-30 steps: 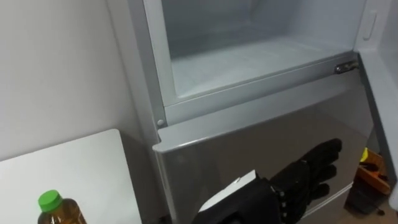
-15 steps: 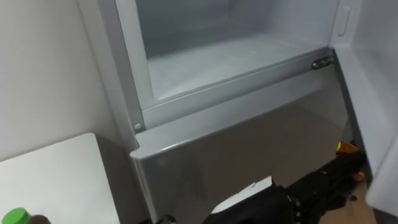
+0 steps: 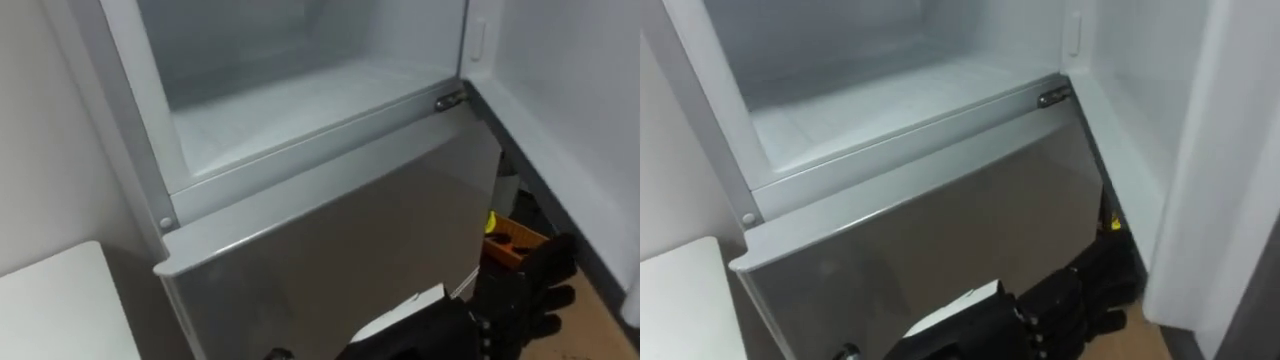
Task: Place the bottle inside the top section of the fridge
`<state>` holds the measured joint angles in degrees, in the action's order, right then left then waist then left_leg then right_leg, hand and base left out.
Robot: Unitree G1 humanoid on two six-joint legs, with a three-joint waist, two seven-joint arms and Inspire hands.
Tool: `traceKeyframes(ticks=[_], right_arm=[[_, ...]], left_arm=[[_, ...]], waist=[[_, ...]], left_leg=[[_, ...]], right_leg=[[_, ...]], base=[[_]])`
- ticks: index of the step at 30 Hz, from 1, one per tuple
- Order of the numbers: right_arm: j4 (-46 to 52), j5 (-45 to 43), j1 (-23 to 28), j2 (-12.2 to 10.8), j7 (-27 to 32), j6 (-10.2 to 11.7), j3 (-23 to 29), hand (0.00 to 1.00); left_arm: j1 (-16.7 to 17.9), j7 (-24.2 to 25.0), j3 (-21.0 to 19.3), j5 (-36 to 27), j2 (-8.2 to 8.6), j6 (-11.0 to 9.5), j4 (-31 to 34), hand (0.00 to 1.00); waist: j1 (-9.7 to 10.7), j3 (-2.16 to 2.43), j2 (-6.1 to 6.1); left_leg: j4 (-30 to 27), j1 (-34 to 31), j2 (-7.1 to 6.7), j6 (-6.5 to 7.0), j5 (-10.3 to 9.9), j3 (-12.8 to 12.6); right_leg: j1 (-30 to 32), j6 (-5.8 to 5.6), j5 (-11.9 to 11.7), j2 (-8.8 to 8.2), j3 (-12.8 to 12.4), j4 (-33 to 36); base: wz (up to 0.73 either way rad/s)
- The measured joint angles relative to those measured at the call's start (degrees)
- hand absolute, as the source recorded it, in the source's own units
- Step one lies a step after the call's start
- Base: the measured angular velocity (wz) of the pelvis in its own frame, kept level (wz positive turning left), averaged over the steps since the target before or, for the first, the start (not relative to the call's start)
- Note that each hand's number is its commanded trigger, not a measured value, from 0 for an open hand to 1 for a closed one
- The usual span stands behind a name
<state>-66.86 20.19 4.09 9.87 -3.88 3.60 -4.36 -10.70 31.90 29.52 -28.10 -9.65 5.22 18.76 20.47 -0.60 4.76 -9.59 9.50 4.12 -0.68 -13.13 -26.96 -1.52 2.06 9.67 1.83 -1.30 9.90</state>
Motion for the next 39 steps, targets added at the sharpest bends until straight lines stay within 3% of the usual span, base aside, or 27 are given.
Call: traceKeyframes(ticks=[11, 17, 20, 25, 28, 32, 36, 39], right_arm=[[0.1, 0.3, 0.3, 0.5, 0.0, -0.8, -0.1, 0.0], [0.2, 0.3, 0.4, 1.3, 0.5, -0.9, -1.8, 0.0], [0.1, 0.3, 0.3, 1.3, 1.3, -0.9, -2.3, 0.0], [-0.1, 0.8, 0.3, 1.4, 2.8, -0.9, -2.3, 0.0], [-0.2, 0.3, 0.3, 1.3, 3.4, -0.9, -2.3, 0.0], [-0.2, -0.5, 0.1, 1.4, 3.7, -1.2, -2.2, 0.0], [-2.6, -0.4, -0.9, 1.5, 2.6, -1.2, -2.2, 0.0], [-3.0, -0.5, -0.7, 1.3, 1.8, -1.2, -2.1, 0.0]], left_arm=[[-4.3, 1.3, 2.2, 0.0, 0.07, 1.1, -0.3, 0.0], [-6.1, 1.4, 2.4, 0.0, 0.1, 1.2, -0.3, 0.0], [-6.1, 1.4, 2.4, 0.0, 0.1, 1.2, -0.6, 0.0], [-6.7, 1.3, 2.2, 0.0, 0.06, 1.2, -3.1, 0.0], [-6.7, 1.3, 2.1, 0.0, 0.09, 1.2, -3.0, 0.0], [-6.7, 0.2, 2.1, 0.2, -0.29, 1.2, -3.0, 0.0], [-6.5, -0.5, 0.1, 1.1, -0.68, 1.2, -2.9, 0.0], [-5.8, -1.0, -2.5, 2.8, -1.02, 1.1, -1.1, 0.0]], waist=[[0.1, 0.0, 0.0], [0.0, 0.36, 0.67], [-0.1, 0.27, 0.85], [-0.5, -0.28, 1.79], [-1.1, -0.33, 1.81], [-2.5, -0.52, 1.45], [-4.9, -0.83, 0.26], [-6.9, -0.55, -0.93]], left_leg=[[-0.2, -0.3, 0.38, -0.08, 0.0, -1.2], [-0.2, -0.9, 0.71, -0.08, 0.0, -1.1], [-0.2, -0.9, 1.16, -0.2, -0.1, -1.1], [-0.1, -1.3, 1.18, -0.36, -0.2, -0.5], [0.0, -1.5, 1.21, -0.37, -0.2, -0.3], [0.0, -2.3, 1.13, -0.42, -0.1, 1.9], [0.0, -3.3, 0.91, -0.75, 0.1, 5.1], [0.0, -4.0, 0.51, -0.96, 0.2, 6.6]], right_leg=[[1.0, 0.64, -0.5, 0.89, -0.9, -0.2], [1.4, 0.84, -0.9, 1.16, -1.0, -0.1], [1.3, 0.95, -1.0, 1.29, -0.8, -0.1], [1.2, 0.97, -1.0, 1.17, 0.0, -0.2], [1.2, 0.97, -1.0, 1.14, 0.5, -0.1], [1.3, 0.98, -1.0, 0.84, 2.4, -0.1], [1.1, 0.99, -0.9, 0.31, 5.0, -0.1], [1.2, 1.01, -0.9, 0.05, 6.8, -0.3]], base=[[-0.06], [-0.02], [0.01], [0.08], [0.09], [0.25], [0.36], [0.3]])
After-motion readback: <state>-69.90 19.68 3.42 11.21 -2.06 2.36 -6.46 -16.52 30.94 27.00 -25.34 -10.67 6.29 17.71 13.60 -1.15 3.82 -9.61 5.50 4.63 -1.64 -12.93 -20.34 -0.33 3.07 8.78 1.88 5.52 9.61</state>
